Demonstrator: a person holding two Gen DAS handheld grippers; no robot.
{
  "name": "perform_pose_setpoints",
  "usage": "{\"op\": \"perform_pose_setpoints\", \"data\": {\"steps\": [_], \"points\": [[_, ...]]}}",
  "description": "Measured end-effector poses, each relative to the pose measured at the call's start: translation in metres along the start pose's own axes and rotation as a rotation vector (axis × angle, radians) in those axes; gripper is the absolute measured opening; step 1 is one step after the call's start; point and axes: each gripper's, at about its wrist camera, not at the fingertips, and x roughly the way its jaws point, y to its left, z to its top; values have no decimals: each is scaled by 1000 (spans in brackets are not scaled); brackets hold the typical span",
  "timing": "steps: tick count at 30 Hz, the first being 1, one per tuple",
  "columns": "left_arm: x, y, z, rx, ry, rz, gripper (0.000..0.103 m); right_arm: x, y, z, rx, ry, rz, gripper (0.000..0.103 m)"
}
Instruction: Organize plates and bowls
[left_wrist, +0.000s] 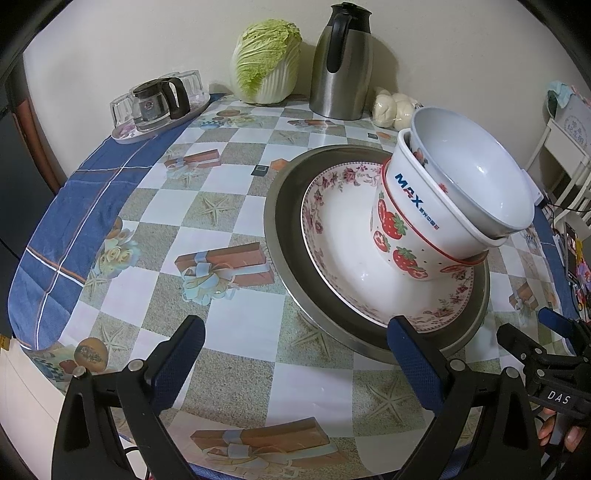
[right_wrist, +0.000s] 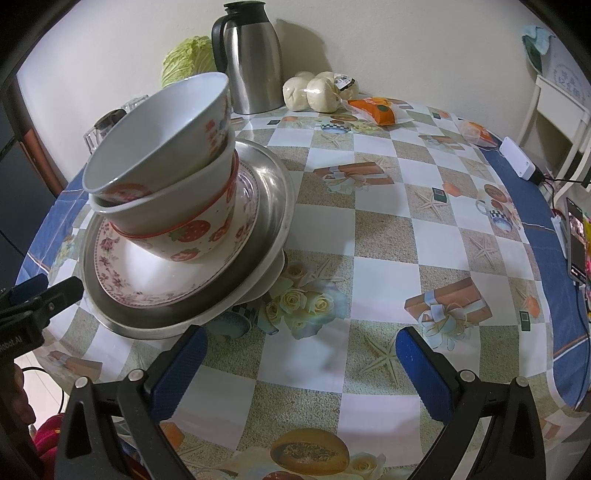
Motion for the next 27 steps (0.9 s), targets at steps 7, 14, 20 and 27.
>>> {"op": "perform_pose_setpoints", "data": {"steps": [7, 14, 20, 27], "points": [[0, 0, 0, 3, 0, -1, 99, 0, 0, 0, 0, 0, 0, 103], [-2, -1, 0, 3, -5, -9, 99, -1, 0, 0, 0, 0, 0, 103], [-3, -1, 0, 3, -6, -11, 99, 0, 0, 0, 0, 1, -1, 103], [-4, -3, 1, 11, -12, -19, 99, 0, 0, 0, 0, 1, -1, 103]]}}
